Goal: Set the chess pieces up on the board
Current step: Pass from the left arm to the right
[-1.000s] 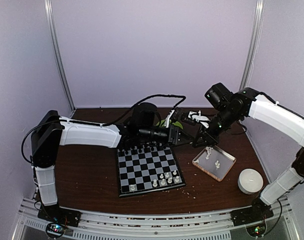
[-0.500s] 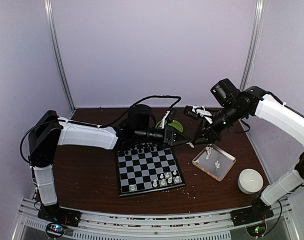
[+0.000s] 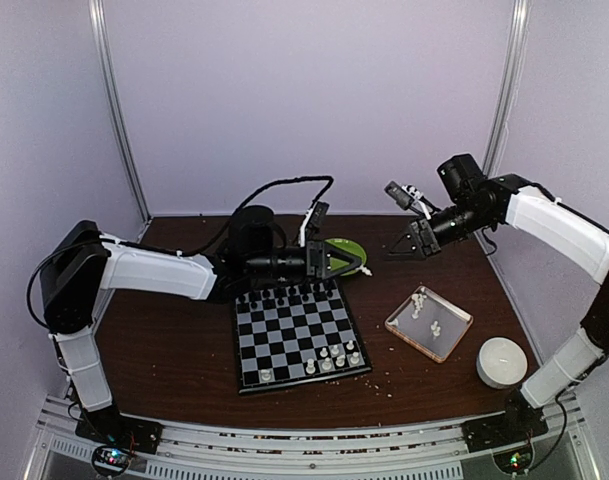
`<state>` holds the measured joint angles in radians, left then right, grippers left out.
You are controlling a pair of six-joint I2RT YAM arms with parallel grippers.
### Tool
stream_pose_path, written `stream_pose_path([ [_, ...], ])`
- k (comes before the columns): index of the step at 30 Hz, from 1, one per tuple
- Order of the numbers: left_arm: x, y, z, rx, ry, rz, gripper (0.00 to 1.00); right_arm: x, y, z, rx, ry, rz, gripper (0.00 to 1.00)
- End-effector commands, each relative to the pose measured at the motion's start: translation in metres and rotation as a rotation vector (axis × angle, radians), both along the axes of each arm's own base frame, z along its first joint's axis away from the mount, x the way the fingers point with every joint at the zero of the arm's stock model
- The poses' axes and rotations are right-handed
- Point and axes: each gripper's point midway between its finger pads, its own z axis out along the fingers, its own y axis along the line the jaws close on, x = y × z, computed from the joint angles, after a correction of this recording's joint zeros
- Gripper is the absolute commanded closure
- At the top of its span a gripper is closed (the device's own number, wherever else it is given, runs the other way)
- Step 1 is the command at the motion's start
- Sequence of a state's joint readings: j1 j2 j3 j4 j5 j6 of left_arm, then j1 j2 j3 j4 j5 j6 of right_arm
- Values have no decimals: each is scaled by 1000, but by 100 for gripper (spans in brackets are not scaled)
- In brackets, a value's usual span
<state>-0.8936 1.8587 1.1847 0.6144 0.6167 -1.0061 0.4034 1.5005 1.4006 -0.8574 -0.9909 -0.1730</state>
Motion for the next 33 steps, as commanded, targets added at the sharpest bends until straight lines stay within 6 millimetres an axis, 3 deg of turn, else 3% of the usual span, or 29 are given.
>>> stream_pose_path([
  [1, 4, 9, 43, -139, -97, 37, 90, 0, 22, 5, 170, 248, 27, 55],
  [7, 16, 12, 50, -172, -115, 92, 90, 6, 36, 3, 315, 439, 43, 55],
  [17, 24, 3, 48, -209, -80, 87, 90, 2, 36, 12, 365, 446, 47, 57],
  [26, 25, 4, 39, -208, -54, 93, 90, 0, 35, 29, 397, 411, 61, 65],
  [33, 27, 6, 35, -207, -44, 112, 90, -2, 33, 28, 407, 417, 46, 68],
])
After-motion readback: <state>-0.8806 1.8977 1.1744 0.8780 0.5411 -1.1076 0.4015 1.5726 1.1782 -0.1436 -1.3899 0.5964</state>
